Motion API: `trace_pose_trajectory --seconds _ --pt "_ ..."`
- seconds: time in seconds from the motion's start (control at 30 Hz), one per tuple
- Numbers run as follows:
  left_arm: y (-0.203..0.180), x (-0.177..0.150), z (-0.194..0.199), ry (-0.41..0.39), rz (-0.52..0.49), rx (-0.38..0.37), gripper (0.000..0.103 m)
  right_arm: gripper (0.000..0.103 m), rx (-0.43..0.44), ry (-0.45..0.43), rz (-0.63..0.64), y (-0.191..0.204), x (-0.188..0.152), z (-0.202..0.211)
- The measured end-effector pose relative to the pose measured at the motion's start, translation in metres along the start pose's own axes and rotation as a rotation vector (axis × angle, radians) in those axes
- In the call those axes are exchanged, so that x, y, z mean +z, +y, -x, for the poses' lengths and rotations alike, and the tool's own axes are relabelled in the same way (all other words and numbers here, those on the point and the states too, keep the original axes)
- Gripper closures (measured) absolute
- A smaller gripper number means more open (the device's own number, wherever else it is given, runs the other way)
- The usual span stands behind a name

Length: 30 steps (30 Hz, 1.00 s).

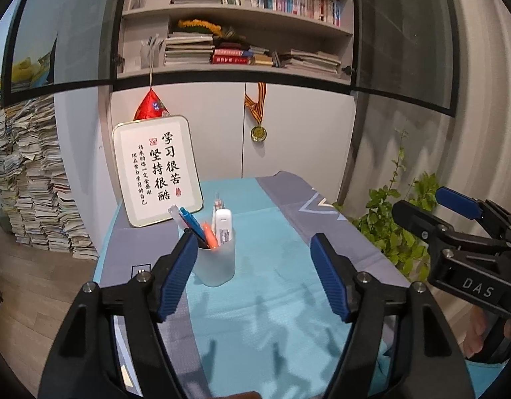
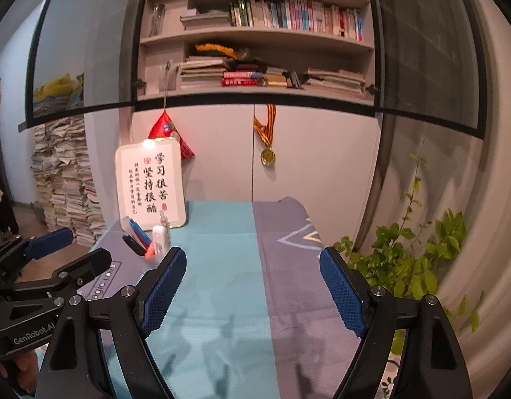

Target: Organize stationery

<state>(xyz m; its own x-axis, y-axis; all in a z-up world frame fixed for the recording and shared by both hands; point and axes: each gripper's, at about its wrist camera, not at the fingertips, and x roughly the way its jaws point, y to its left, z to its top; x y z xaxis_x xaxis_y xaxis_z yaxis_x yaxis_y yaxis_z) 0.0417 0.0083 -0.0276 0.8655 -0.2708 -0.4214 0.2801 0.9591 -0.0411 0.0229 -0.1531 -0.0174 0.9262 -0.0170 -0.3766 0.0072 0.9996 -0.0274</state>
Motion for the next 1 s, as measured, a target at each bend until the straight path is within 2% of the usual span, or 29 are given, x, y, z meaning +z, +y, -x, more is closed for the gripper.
trace_pose_trajectory --seconds 0.3,1.0 --pt "-0.004 -0.001 0.018 -0.042 -0.001 -0.009 0.023 0.019 -0.013 -0.033 -0.010 -0.001 0.000 0.020" --pt "-0.010 -0.002 0.028 -0.057 -0.013 -0.034 0.021 0.019 -0.042 -0.042 -0.033 -0.004 0.000 0.032"
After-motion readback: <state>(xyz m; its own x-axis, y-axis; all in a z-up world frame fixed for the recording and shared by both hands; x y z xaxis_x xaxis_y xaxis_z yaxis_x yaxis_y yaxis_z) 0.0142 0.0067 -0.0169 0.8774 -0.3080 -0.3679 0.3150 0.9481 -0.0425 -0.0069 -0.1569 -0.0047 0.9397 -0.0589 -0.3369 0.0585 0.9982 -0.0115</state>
